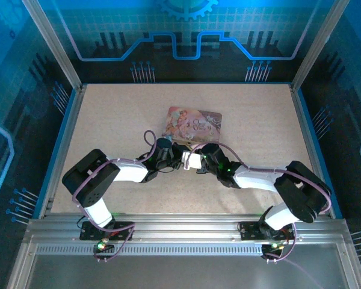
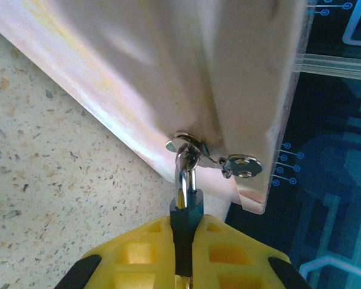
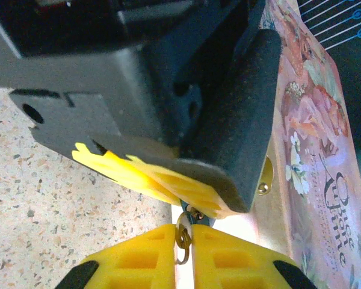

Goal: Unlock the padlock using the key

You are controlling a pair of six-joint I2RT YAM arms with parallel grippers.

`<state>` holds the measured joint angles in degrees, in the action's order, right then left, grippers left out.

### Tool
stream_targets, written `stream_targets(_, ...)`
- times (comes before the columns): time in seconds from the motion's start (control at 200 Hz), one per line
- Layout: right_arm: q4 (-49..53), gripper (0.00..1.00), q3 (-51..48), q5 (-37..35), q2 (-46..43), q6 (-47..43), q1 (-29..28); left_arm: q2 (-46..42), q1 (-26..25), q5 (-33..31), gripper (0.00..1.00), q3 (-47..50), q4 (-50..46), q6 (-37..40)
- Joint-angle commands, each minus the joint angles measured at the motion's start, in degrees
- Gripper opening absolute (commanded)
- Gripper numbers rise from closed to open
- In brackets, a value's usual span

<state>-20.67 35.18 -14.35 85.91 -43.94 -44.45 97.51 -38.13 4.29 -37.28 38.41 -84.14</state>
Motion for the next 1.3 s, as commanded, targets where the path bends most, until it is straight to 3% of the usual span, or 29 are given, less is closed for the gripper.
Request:
stream_targets(0.0,-1.1,0.1,1.9,-1.5,1.8,2.5,0.7,-0.2,-0.4,1.5,0.0,-0.2,4.0,0.1)
stream_targets(0.225,1.6,0.0,3.8,-2.6,1.0,11.9,0.3,-0.4,-0.5,1.4,0.0,-0.2,4.1,0.0)
stream_targets(0.48,7.2,0.0,7.3,-3.7,1.3,22.6,-1.4,-0.9,-0.5,1.3,0.0,-0.2,3.8,0.1)
stream_targets(0.705,0.7,0.0,4.5,-0.6,3.9,32.6,-1.3,-0.9,-0.7,1.1,0.0,-0.3,3.4,0.3)
stream_targets(0.9,-2.5,0.0,3.0,1.2,6.7,35.6,-1.2,-0.6,-0.8,0.8,0.0,0.1,3.2,0.6)
stream_targets(1.081,-3.3,0.0,1.8,3.7,7.3,38.6,-0.3,-2.7,-0.3,-0.6,0.2,1.0,-0.2,2.9)
stream_targets(1.296,-5.1,0.0,-1.6,10.2,5.6,45.0,2.3,-11.4,2.0,-2.9,0.41,2.6,-10.0,8.3)
